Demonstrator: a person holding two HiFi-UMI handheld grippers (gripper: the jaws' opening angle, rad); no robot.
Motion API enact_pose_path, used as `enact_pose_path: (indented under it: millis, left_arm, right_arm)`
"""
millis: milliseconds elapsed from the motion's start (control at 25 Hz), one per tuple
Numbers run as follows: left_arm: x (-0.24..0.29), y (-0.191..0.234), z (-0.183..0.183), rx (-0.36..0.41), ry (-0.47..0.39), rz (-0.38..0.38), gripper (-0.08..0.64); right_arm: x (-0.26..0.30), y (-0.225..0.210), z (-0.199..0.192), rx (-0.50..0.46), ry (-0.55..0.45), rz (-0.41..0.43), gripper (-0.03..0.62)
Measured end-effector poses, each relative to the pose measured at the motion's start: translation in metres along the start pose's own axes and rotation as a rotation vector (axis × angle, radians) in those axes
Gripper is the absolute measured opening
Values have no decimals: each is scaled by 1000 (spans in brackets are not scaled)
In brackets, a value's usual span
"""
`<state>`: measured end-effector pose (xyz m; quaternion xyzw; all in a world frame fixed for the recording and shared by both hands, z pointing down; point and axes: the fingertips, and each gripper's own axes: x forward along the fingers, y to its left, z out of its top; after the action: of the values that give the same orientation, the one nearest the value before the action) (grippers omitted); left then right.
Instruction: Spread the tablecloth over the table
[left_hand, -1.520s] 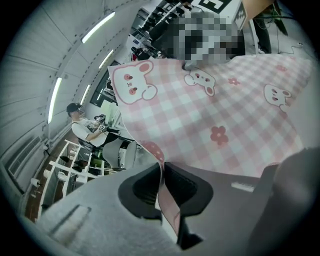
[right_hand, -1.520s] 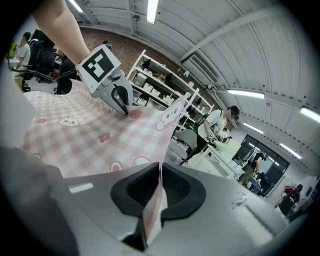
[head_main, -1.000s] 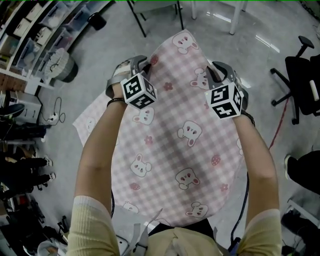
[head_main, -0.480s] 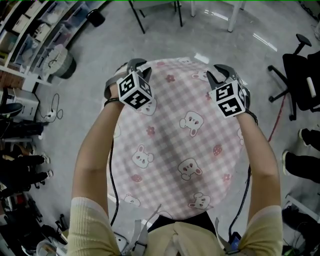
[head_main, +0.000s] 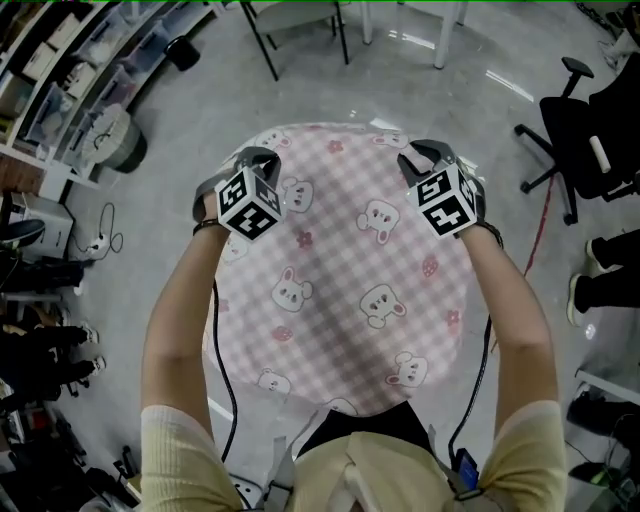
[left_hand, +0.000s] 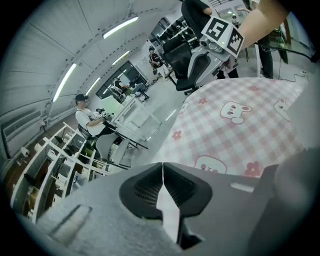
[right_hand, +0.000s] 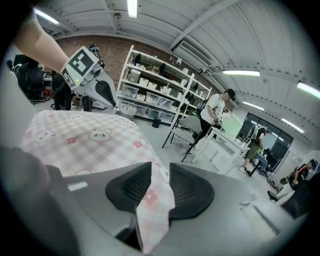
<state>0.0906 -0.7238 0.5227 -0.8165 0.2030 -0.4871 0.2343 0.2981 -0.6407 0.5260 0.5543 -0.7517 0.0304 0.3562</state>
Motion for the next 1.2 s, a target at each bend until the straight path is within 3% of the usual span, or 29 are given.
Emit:
enact_pose_path:
  millis: [560,1200]
  left_arm:
    - [-121,-41,-24,-41,-41,-10,9]
    - [-234,-99,-24,-137,-102,74,9]
  right_arm:
    - [-102,64,36,98,-45,-16,84]
    - [-197,124,42,107,-94,-10,5]
